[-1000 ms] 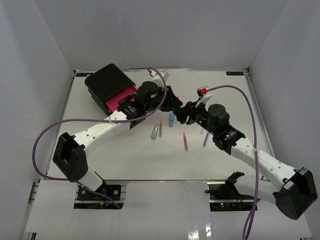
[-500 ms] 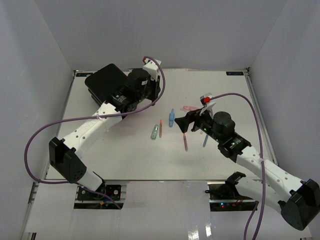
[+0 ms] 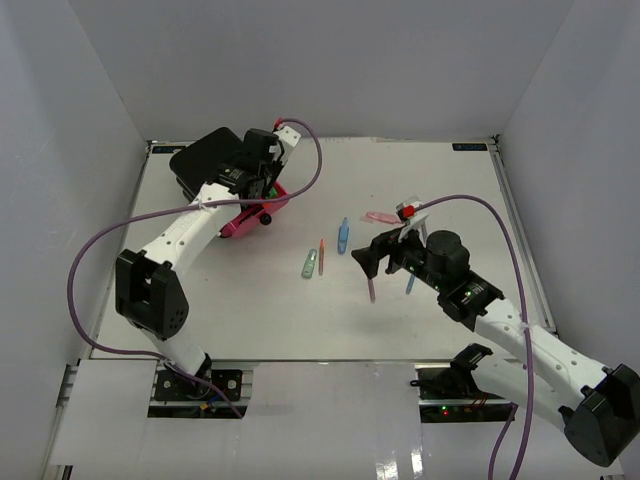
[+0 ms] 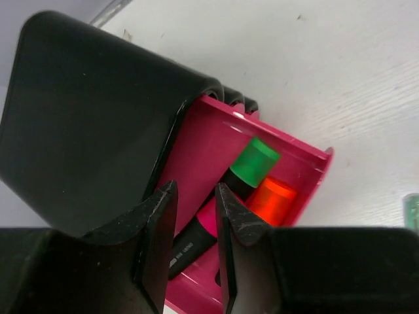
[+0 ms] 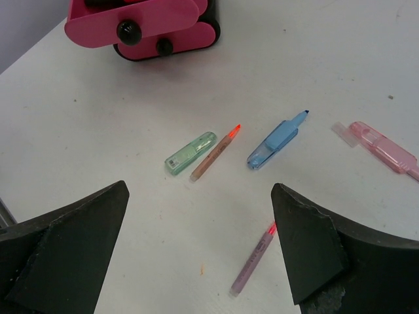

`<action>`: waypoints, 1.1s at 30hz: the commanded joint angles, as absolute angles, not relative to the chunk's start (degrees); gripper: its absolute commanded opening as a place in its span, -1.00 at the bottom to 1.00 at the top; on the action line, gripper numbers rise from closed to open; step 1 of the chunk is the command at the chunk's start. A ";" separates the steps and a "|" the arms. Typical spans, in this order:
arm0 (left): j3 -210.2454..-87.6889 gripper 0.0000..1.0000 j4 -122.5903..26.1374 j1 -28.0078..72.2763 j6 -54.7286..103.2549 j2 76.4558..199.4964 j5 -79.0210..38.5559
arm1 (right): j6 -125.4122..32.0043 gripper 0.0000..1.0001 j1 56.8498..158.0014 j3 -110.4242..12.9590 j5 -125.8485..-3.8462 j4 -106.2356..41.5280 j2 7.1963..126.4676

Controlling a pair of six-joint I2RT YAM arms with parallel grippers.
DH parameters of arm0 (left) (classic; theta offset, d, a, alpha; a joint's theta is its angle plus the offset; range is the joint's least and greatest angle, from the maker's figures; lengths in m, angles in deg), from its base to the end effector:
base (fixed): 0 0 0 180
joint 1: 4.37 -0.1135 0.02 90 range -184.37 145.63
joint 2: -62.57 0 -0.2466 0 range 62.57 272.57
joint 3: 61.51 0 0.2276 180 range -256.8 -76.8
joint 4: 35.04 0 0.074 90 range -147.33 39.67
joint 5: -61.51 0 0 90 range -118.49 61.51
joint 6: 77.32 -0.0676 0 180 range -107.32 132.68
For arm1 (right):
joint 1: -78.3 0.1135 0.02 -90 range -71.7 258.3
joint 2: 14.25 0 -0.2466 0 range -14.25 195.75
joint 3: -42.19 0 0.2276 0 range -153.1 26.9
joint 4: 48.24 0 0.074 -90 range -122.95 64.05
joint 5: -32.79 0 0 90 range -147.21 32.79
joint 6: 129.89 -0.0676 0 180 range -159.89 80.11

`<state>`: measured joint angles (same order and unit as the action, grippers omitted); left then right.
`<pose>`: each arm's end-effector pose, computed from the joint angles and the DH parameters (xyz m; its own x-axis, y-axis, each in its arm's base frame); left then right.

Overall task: Sort the stationery into containers
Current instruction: Place the pen in the drawer, then close the drawer in the storage box.

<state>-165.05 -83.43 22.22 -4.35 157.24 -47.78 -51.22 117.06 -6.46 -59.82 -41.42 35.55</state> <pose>0.3420 -0.1462 0.3067 -0.4871 0.5529 -0.6760 0.3527 0.8327 0.4269 0.1763 0.1455 0.2777 -0.2358 0.0624 -0.9698 -0.6265 0.7532 0.2008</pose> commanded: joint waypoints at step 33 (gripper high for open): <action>-158.09 0.91 -65.72 -6.71 28.85 147.11 -25.16 | -40.50 0.72 122.24 -32.06 -72.50 -52.99 74.68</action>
<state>-158.05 -69.44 -3.72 23.47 146.18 -33.95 -41.76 121.00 -27.45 -73.41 -48.35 71.75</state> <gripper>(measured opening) 0.955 0.868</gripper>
